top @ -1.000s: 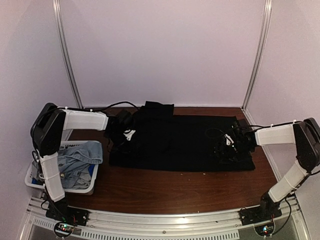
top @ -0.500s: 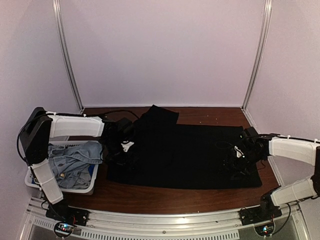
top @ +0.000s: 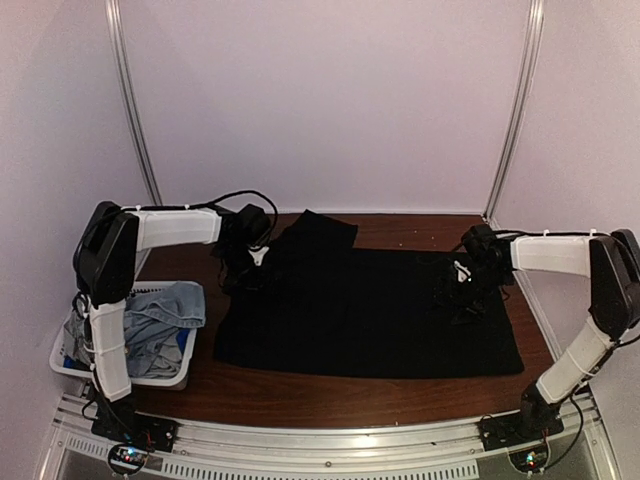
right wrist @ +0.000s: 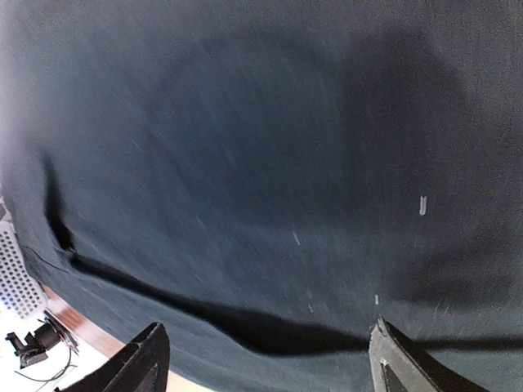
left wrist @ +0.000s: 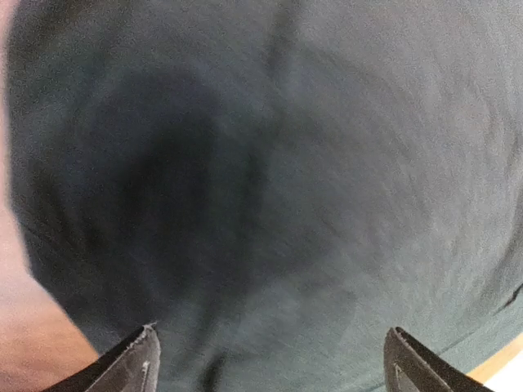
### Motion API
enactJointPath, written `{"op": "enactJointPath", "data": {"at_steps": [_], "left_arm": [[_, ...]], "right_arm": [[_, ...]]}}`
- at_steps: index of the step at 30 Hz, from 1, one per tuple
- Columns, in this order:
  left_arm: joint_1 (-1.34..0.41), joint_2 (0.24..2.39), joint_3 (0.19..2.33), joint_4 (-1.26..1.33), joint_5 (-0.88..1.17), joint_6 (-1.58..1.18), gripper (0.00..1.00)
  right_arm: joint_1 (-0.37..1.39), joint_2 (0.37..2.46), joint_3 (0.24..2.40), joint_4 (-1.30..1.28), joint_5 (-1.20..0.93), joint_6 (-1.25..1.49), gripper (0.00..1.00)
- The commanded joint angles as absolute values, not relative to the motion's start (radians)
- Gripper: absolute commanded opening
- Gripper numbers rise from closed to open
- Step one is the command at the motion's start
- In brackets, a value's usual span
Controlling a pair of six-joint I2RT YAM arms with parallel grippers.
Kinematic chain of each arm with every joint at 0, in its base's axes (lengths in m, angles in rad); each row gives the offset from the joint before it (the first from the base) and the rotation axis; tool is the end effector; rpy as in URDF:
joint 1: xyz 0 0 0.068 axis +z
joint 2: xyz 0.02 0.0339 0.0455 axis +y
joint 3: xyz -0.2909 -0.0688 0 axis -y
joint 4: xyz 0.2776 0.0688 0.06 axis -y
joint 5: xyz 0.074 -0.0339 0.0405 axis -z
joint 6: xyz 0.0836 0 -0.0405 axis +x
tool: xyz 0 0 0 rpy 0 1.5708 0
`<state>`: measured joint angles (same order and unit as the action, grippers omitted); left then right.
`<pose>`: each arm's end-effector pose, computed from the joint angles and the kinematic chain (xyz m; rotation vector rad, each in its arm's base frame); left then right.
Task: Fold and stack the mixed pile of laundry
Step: Move the 1/3-folded T-shirt to the center of the board.
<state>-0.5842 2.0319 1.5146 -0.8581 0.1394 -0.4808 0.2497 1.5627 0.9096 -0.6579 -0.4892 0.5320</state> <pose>0.3696 -0.2583 0.1351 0.1771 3.0209 -0.3326 0.2931 0.1153 0.1405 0.3226 2.9598 0.8348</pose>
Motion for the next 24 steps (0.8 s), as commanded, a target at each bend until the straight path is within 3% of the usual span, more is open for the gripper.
{"op": "enactJointPath", "data": {"at_steps": [1, 12, 17, 21, 24], "left_arm": [[-0.488, 2.016, 1.614, -0.777, 0.169, -0.432, 0.98], [-0.393, 2.189, 1.912, -0.819, 0.229, -0.280, 0.98], [-0.443, 2.130, 1.815, -0.849, 0.298, -0.266, 0.91], [-0.549, 1.983, 1.678, -0.904, 0.291, -0.219, 0.88], [-0.634, 1.917, 1.603, -0.987, 0.223, -0.202, 0.78]], "right_arm": [[0.187, 1.577, 1.024, -0.631, -0.477, 0.443, 0.85], [-0.041, 1.691, 1.204, -0.618, -0.492, 0.343, 0.84], [-0.022, 1.737, 1.282, -0.717, -0.567, 0.303, 0.79], [0.044, 1.589, 1.198, -0.812, -0.620, 0.306, 0.79], [0.103, 1.474, 1.097, -0.905, -0.609, 0.331, 0.74]]}}
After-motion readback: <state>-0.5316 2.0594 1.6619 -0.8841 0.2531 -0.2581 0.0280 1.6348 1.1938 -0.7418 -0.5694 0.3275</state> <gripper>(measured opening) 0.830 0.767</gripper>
